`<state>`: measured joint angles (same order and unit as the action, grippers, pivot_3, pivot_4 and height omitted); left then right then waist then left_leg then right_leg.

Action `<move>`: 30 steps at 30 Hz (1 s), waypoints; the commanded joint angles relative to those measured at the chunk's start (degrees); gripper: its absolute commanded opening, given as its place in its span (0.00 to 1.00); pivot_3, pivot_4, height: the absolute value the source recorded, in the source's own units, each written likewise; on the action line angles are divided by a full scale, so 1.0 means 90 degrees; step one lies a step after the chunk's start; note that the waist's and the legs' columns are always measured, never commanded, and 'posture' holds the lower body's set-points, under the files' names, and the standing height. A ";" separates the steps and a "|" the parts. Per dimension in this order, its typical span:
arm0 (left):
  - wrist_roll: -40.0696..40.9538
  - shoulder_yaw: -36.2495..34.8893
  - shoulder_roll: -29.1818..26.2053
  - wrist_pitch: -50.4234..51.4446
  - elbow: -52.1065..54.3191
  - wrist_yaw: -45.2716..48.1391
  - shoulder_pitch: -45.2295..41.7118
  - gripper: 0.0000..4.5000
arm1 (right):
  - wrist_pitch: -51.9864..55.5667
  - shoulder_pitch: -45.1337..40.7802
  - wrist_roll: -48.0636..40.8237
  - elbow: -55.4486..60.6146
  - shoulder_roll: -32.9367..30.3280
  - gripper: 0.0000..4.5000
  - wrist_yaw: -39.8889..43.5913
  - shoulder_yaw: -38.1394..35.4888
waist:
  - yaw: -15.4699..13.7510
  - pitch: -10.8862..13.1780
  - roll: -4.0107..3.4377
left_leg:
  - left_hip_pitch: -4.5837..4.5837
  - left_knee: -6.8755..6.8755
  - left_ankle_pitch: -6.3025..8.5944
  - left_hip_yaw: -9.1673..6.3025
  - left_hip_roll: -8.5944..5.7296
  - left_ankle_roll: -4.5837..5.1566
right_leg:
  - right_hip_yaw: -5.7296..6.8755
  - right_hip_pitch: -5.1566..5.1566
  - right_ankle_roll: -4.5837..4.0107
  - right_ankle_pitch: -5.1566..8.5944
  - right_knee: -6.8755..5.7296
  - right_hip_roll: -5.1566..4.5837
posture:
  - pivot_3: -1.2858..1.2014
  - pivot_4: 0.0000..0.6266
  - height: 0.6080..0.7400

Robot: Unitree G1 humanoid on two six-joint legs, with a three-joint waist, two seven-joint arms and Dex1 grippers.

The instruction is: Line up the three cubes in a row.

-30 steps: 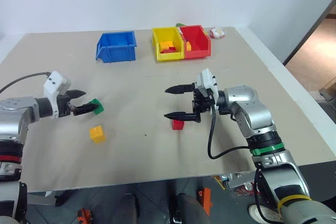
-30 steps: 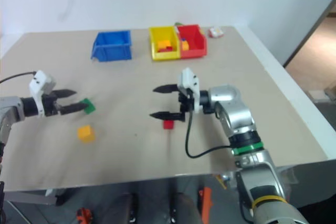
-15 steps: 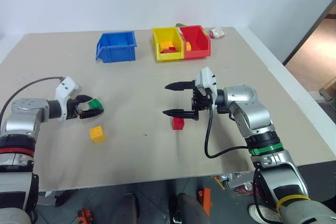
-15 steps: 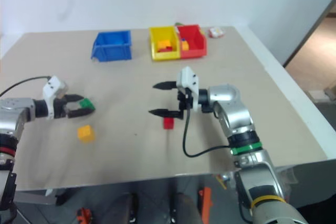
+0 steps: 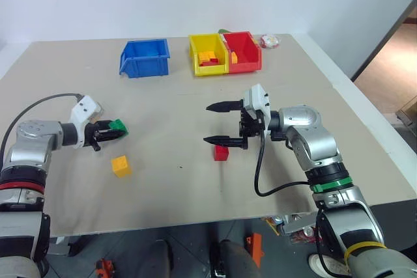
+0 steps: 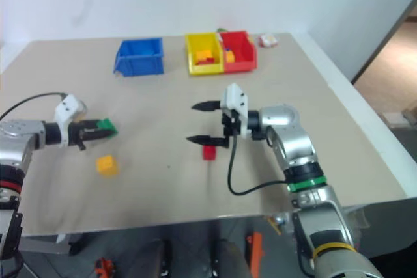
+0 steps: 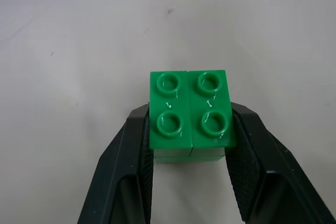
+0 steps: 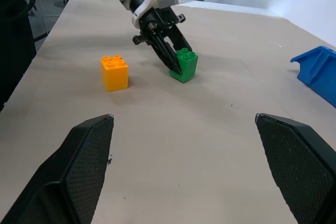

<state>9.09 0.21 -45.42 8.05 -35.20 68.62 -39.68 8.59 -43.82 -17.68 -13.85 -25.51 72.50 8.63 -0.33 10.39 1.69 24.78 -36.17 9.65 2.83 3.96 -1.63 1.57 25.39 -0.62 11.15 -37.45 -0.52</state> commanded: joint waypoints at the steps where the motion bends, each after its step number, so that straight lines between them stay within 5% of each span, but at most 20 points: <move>1: 0.0374 0.0105 -0.0104 0.0543 0.1644 0.0484 -0.0170 0.29 | -0.0121 -0.0131 -0.0015 0.0023 -0.0069 1.00 0.0061 -0.0098 | -0.0006 0.0000 0.0000 | 0.0002 -0.0001 0.0000 0.0000 0.0000 0.0000 | -0.0002 -0.0001 0.0001 0.0000 0.0000 0.0000 | 0.52 0.24 1.00; 11: 0.0493 0.0871 0.0174 0.1592 0.3787 0.0563 0.0215 0.29 | -0.0172 -0.0129 -0.0007 -0.0122 -0.0155 1.00 0.0058 -0.0157 | 0.0013 0.0000 0.0000 | -0.0012 -0.0003 0.0000 0.0005 -0.0002 0.0000 | -0.0024 -0.0002 0.0006 -0.0003 -0.0009 0.0011 | 0.52 0.24 1.00; 30: -0.0175 0.1974 0.1049 0.1642 0.3705 0.0246 -0.0101 0.29 | -0.0183 0.0193 -0.0043 0.0060 -0.0360 1.00 0.0079 -0.0205 | 0.0007 0.0000 0.0000 | -0.0011 -0.0014 -0.0001 0.0005 -0.0003 0.0002 | -0.0054 -0.0002 0.0006 -0.0003 -0.0017 0.0030 | 0.52 0.24 1.00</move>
<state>7.91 17.98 -36.36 22.85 -2.48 71.37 -39.18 7.58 -42.24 -17.19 -15.62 -27.99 73.35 8.62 -0.27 10.39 1.69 24.67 -36.30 9.64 2.88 3.92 -1.61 0.99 25.36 -0.56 11.13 -37.60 -0.20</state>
